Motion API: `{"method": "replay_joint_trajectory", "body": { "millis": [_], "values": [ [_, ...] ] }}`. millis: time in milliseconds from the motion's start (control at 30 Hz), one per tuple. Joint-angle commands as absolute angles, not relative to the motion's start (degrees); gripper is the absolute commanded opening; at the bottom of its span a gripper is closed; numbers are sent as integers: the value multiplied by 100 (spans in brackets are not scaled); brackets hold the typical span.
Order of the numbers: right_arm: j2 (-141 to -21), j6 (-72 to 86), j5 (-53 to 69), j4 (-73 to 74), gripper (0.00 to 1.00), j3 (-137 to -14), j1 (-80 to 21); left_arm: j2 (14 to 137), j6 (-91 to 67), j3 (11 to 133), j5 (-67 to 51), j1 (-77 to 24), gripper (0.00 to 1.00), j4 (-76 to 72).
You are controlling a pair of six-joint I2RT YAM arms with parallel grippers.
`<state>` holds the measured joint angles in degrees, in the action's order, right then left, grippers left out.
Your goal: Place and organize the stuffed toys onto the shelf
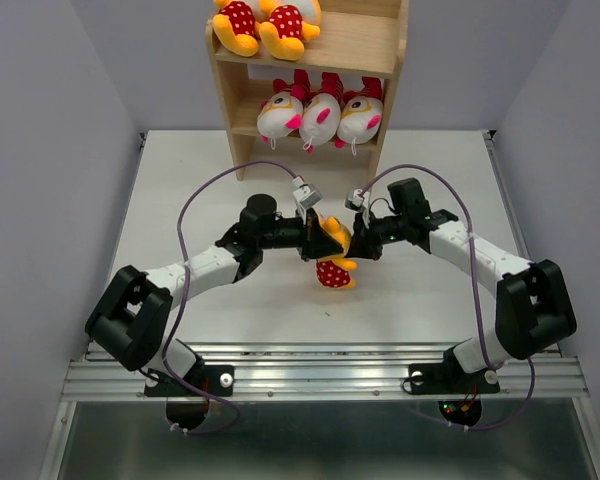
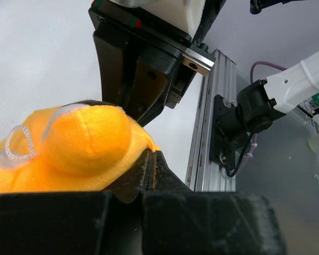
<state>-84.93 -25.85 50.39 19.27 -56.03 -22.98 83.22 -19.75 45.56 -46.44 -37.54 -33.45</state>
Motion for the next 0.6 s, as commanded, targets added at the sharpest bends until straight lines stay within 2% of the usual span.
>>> {"method": "replay_joint_trajectory", "body": {
  "millis": [0, 200, 300, 400, 433, 467, 500, 533, 567],
  "values": [
    [-8157, -2856, 5774, 1819, 1, -5862, -2347, 8306, -2179, 4544, -4808, -3832, 0, -3946],
    [-7796, -2962, 5582, 1951, 1, -5757, -2347, 8034, -2232, 4430, -4151, -3832, 1, -3929],
    [-7629, -2787, 5379, 1942, 1, -5678, -2347, 7867, -2241, 4395, -3825, -3832, 8, -3876],
    [-7541, -2742, 5291, 1951, 1, -5581, -2347, 7656, -2171, 4386, -3727, -3823, 0, -3788],
    [-7515, -2794, 5248, 1951, 6, -5564, -2347, 7647, -2171, 4377, -3735, -3823, 0, -3771],
    [-7462, -2873, 5160, 1960, 22, -5546, -2347, 7646, -2171, 4377, -3866, -3823, 0, -3744],
    [-7427, -3196, 5081, 2038, 65, -5546, -2347, 7655, -2171, 4377, -3937, -3823, 0, -3718],
    [-7383, -3417, 4941, 2065, 76, -5528, -2347, 7716, -2180, 4377, -4025, -3823, 0, -3674],
    [-7252, -3619, 4887, 2074, 80, -5502, -2347, 7752, -2206, 4377, -4234, -3823, 0, -3656]
  ]
}}
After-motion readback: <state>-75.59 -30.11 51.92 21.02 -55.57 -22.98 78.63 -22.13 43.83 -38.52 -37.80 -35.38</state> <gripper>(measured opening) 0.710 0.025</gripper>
